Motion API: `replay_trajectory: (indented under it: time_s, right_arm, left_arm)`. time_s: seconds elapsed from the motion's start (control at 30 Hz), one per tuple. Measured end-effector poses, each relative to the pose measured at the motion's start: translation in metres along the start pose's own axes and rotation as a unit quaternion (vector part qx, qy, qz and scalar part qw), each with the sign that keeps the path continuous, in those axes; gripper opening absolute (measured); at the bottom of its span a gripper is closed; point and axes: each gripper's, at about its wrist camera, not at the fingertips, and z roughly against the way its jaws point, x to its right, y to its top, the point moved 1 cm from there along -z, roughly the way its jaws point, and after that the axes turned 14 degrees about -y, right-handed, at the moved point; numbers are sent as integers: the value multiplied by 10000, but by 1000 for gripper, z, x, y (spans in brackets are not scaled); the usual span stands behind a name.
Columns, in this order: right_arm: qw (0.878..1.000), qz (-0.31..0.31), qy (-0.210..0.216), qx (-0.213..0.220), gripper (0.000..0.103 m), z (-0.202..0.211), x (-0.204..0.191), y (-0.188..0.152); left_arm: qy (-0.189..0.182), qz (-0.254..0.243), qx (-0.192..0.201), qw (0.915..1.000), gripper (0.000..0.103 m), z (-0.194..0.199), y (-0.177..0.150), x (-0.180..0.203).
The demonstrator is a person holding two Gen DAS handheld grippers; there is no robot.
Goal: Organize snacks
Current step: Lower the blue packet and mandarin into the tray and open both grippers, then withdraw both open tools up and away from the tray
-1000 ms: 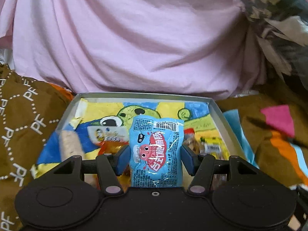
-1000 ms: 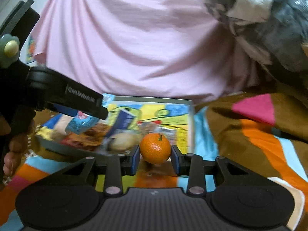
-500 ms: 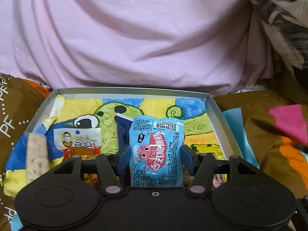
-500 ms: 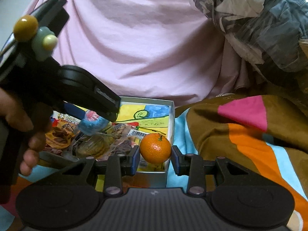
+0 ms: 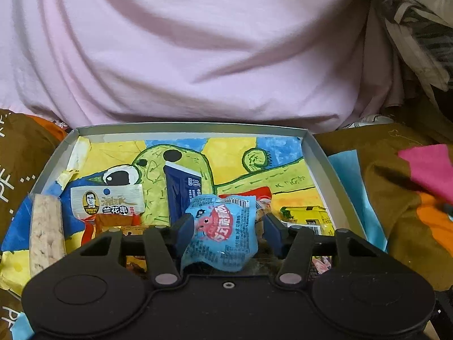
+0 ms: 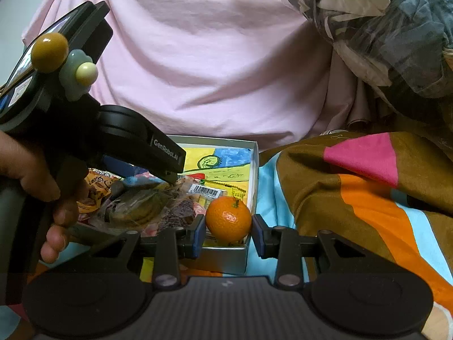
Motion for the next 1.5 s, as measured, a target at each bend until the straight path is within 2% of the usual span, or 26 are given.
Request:
replay_trajectory:
  time_s: [0.23, 0.37, 0.63, 0.83, 1.03, 1.2, 1.33, 1.5]
  right_arm:
    - [10000, 6, -11, 8, 43, 1, 0, 0]
    - [10000, 8, -17, 11, 44, 1, 0, 1]
    - [9999, -28, -48, 99, 62, 5, -1, 2]
    - [9998, -38, -50, 171, 74, 9, -2, 3]
    - [9994, -21, -115, 319, 89, 15, -3, 7]
    - [9988, -46, -153, 465, 98, 22, -4, 13]
    - [9979, -56, -131, 629, 102, 30, -7, 17]
    - [9974, -113, -102, 711, 103, 38, -8, 23]
  left_arm:
    - [-27, 5, -3, 10000, 64, -1, -2, 1]
    - [-25, 37, 29, 10000, 71, 0, -3, 1]
    - [20, 204, 202, 9996, 86, 7, -4, -4]
    - [98, 196, 381, 9990, 102, 19, -4, -6]
    - [92, 311, 455, 9984, 102, 35, -2, -14]
    - [158, 339, 542, 9978, 102, 50, -1, -22]
    - [216, 390, 596, 9972, 102, 63, -2, -28]
    - [313, 396, 679, 9964, 102, 80, -4, -34]
